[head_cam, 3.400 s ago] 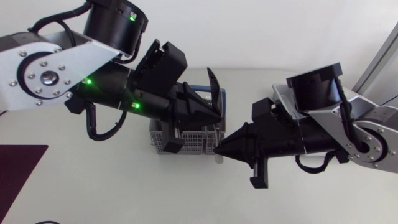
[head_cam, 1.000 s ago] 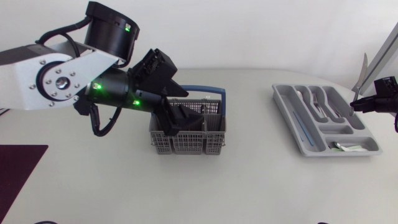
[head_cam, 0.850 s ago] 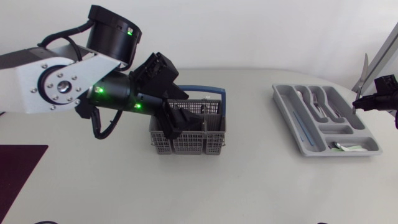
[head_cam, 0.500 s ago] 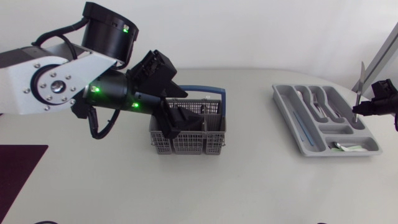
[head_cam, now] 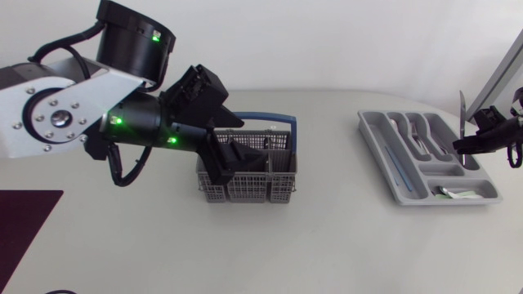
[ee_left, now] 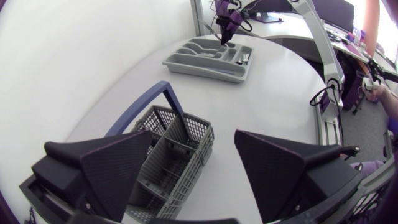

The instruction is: Unload the cutlery basket into the drawer organizer.

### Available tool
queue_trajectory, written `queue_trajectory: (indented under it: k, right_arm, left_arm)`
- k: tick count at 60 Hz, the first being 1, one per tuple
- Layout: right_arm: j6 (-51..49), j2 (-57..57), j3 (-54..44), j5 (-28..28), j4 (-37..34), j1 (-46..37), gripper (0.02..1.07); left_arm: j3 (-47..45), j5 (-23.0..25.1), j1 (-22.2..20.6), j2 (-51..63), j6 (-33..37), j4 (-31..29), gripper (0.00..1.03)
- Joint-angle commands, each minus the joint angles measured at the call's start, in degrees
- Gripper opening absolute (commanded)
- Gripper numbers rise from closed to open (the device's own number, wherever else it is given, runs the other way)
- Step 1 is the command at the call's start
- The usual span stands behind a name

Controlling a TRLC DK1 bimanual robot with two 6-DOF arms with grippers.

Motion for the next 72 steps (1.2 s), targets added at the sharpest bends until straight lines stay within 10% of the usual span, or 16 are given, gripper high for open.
queue_trajectory:
  k: [1,12,40,72]
  right_arm:
    - [1.7,3.5,4.3,1.0,-2.5,0.3,0.08]
    - [2.4,6.6,8.3,2.6,-6.3,1.0,0.11]
    - [3.8,4.0,6.2,3.3,-4.6,1.5,0.63]
    - [2.3,-33.6,-34.7,-8.5,11.1,9.0,0.75]
  left_arm:
    - [-1.9,-0.4,-0.1,-1.3,0.6,-0.2,0.92]
    - [-2.7,-0.9,0.3,-2.6,0.5,-0.4,0.92]
    - [-4.7,-1.9,6.4,-6.2,0.0,-0.4,0.92]
    - [-12.8,-2.2,20.0,-9.1,3.7,2.6,0.92]
